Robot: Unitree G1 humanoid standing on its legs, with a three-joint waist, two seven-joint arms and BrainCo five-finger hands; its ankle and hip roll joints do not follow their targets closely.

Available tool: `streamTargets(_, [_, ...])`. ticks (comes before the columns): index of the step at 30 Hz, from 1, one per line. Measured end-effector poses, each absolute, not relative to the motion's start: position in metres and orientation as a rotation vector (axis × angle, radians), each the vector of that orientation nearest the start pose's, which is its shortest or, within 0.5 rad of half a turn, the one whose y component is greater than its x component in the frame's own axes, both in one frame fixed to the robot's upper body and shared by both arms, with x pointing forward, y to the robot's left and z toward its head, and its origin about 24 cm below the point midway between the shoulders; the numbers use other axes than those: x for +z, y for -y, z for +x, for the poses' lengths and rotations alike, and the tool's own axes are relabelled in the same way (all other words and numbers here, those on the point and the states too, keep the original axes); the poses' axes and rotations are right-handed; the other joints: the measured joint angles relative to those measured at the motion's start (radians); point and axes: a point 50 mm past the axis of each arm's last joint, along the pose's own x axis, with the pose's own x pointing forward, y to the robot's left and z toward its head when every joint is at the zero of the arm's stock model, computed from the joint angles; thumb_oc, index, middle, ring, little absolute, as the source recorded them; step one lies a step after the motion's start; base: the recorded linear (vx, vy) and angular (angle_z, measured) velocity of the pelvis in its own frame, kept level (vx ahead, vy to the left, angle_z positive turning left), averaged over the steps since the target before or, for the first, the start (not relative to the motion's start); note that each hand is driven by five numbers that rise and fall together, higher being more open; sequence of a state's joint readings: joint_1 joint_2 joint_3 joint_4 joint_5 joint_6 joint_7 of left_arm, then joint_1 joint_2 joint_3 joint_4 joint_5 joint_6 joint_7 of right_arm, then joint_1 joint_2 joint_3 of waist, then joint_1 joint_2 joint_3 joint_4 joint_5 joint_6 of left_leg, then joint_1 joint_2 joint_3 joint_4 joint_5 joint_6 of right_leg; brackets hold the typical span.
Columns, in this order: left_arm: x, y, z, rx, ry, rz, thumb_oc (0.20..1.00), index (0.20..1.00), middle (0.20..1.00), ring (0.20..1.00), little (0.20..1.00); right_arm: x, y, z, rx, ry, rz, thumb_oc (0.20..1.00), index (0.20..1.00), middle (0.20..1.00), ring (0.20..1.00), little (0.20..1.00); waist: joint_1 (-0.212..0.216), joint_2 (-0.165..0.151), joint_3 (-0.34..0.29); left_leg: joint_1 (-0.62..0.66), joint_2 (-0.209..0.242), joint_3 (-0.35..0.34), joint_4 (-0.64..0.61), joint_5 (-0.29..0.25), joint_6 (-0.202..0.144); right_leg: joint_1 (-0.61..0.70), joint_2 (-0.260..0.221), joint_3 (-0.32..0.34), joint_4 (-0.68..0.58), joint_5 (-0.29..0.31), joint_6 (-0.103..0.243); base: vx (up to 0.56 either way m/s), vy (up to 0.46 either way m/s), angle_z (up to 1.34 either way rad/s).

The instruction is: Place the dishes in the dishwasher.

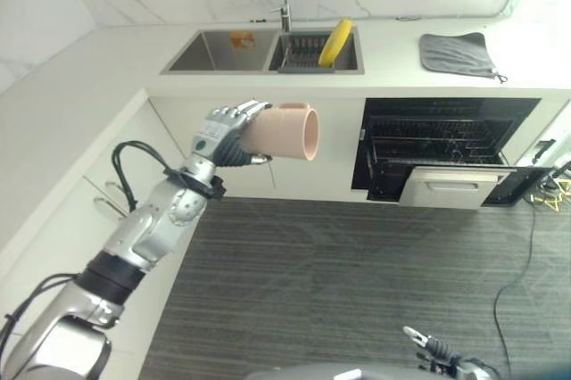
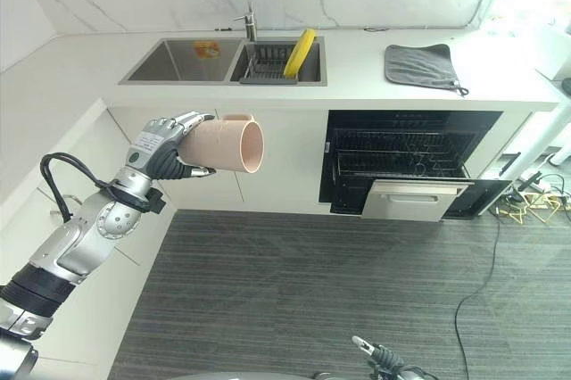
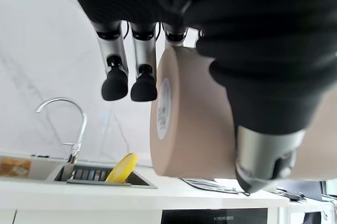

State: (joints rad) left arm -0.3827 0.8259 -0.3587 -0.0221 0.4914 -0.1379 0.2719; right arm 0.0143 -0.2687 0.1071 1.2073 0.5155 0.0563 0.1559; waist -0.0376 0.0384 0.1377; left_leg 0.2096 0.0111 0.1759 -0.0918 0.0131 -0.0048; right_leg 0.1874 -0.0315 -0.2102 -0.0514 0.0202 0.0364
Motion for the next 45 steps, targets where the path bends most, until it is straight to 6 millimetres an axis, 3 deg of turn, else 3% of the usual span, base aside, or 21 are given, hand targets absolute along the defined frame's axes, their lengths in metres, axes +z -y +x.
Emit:
streamTargets(1, [0.164,-0.189,0.295,-0.098,0.630,1.265,0.200,0.200,0.200,0.200,0.200,-0.163,0.233,0.079,-0.237,-1.218,0.268,1.000,1.000,1.000,1.000,1.000,0.001,0.000,0.000,0.002,-0.003,0.000,0.003,0.000,0.000,-0.002,-0.003,0.000,-0.005,0.002,0.003,0.00,0.000,0.00])
streamTargets(2, [0.165,-0.190,0.295,-0.093,0.631,1.267,0.200,0.200,0.200,0.200,0.200,-0.167,0.228,0.059,-0.256,-1.272,0.275,1.000,1.000,1.000,1.000,1.000,-0.005,-0.003,-0.003,-0.011,-0.014,0.001,0.006,0.002,0.003,-0.002,-0.009,0.005,-0.035,0.027,0.006,0.02,0.017,-0.06])
streamTargets(4, [0.165,-0.190,0.295,-0.091,0.632,1.267,0.200,0.200,0.200,0.200,0.200,-0.168,0.230,0.052,-0.267,-1.288,0.269,1.000,1.000,1.000,1.000,1.000,-0.012,-0.012,-0.011,-0.015,-0.015,0.014,0.006,0.002,0.005,-0.014,-0.011,0.013,-0.035,0.032,0.009,0.00,0.011,-0.16])
streamTargets(8, [0.165,-0.191,0.295,-0.090,0.630,1.273,0.200,0.200,0.200,0.200,0.200,-0.167,0.231,0.054,-0.266,-1.282,0.265,1.000,1.000,1.000,1.000,1.000,-0.010,-0.031,-0.038,-0.017,-0.012,0.028,0.006,0.002,0.005,-0.020,-0.009,0.030,-0.035,0.034,0.009,0.00,-0.002,-0.11])
streamTargets(16, [0.165,-0.191,0.295,-0.091,0.630,1.273,0.200,0.200,0.200,0.200,0.200,-0.167,0.229,0.057,-0.239,-1.277,0.258,1.000,1.000,1.000,1.000,1.000,-0.008,-0.006,-0.073,-0.016,-0.013,0.029,0.005,0.004,0.006,-0.020,-0.010,0.031,-0.035,0.038,0.011,-0.01,-0.002,0.00])
streamTargets(37, [0.165,-0.192,0.295,-0.103,0.612,1.284,0.200,0.200,0.200,0.200,0.200,-0.168,0.233,0.046,-0.243,-1.320,0.244,1.000,1.000,1.000,1.000,1.000,-0.010,-0.011,-0.081,-0.013,-0.012,0.045,0.005,0.004,0.007,-0.021,-0.010,0.036,-0.036,0.041,0.014,0.00,-0.004,-0.01])
streamTargets(45, [0.158,-0.191,0.290,-0.108,0.626,1.263,0.200,0.200,0.200,0.200,0.200,-0.169,0.234,0.031,-0.257,-1.333,0.243,1.000,1.000,1.000,1.000,1.000,-0.005,-0.003,-0.086,-0.015,-0.013,0.043,0.000,0.004,0.007,-0.023,-0.011,0.035,-0.041,0.040,0.014,0.03,0.037,0.01])
